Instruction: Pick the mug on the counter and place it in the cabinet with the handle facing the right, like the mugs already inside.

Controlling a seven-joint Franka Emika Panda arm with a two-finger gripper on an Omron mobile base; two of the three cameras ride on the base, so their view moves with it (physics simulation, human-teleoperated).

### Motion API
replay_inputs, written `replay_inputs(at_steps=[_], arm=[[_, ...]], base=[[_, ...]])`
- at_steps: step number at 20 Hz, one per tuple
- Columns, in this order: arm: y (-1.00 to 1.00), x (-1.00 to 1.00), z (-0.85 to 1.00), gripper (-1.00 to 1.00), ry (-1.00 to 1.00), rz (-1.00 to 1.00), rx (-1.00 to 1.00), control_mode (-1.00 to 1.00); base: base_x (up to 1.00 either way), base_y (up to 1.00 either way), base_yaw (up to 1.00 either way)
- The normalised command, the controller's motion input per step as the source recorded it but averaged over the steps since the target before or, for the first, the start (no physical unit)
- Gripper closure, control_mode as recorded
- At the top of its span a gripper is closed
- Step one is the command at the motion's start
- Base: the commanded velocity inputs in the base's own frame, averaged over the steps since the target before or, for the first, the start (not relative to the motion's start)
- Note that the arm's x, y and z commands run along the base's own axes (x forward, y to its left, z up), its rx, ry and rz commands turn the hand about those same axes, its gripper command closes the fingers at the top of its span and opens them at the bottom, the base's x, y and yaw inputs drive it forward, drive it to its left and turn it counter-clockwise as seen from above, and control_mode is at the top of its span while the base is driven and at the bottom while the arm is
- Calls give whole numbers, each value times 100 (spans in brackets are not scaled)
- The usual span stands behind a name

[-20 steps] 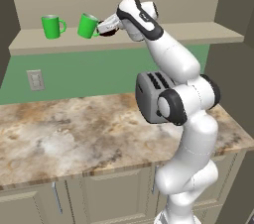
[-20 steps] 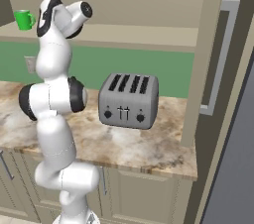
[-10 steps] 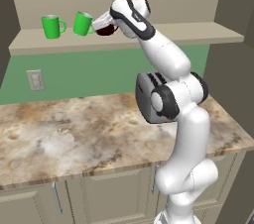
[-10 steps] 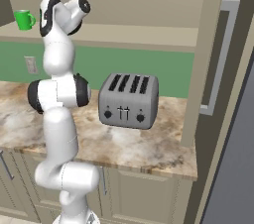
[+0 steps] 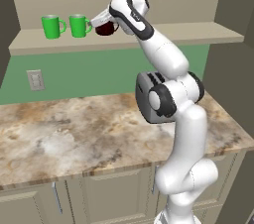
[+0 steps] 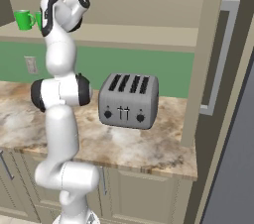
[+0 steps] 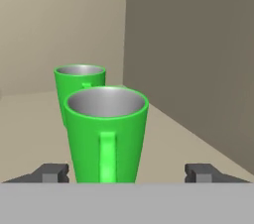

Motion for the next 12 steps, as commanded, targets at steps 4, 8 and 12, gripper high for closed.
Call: replay_inputs(at_steps=[4, 8, 12], arm=[[0, 0, -3, -100, 0, 0, 0, -100], [0, -2, -7, -100, 0, 0, 0, -100], [0, -24, -2, -100, -1, 0, 0, -100]], base=[[0, 0, 0], [0, 0, 0], [0, 0, 0]])
